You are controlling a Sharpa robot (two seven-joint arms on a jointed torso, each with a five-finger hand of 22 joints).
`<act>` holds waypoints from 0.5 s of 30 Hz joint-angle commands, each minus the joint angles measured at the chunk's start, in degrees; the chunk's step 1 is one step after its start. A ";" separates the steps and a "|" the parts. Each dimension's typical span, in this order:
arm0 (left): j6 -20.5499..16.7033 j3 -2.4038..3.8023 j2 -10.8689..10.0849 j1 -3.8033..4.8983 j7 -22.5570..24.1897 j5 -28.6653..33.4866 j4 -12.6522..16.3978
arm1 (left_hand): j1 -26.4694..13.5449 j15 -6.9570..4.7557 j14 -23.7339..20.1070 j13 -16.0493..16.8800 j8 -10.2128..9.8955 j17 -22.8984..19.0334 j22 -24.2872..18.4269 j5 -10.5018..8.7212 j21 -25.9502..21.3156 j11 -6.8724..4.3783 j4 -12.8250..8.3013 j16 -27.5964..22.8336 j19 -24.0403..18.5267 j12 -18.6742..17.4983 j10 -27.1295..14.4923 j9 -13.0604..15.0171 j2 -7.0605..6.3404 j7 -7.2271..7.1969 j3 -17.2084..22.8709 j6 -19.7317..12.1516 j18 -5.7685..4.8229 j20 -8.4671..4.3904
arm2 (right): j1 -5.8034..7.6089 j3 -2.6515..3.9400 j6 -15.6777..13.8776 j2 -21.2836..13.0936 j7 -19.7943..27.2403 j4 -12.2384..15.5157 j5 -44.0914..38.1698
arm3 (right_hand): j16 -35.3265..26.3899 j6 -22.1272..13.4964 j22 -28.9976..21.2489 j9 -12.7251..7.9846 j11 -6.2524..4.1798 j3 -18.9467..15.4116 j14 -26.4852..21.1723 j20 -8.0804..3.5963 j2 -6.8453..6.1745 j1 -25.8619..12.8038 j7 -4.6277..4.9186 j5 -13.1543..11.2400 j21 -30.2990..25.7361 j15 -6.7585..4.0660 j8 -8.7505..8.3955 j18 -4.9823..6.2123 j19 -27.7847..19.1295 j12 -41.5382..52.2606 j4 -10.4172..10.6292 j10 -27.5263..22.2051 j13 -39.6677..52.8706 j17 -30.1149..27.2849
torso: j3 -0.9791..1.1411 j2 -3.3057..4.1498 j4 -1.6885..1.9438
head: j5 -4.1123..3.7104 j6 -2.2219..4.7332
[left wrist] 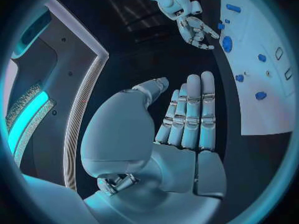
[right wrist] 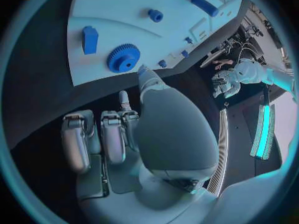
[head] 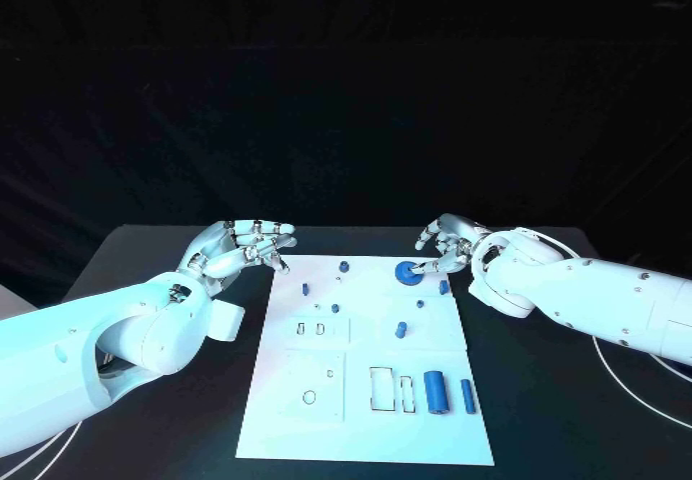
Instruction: Assemble the parts on the task board
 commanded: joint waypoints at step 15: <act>1.26 0.05 0.32 0.12 0.57 0.12 -0.12 | 0.61 0.03 -0.39 0.06 0.24 0.03 0.06 -0.17 0.10 -0.04 0.12 0.30 -0.53 0.03 0.29 0.09 -0.11 0.04 0.29 0.54 0.67 -0.02 | -1.23 -0.26 1.88 2.72 -2.59 -2.41 -2.35 | 0.66 0.55 15.06 -0.03 0.04 0.83 5.71 0.35 1.07 0.61 -0.16 1.16 0.19 0.42 0.88 -0.79 6.00 1.13 -0.20 4.52 13.41 14.20 | -0.13 -0.08 0.06 | 0.03 -0.50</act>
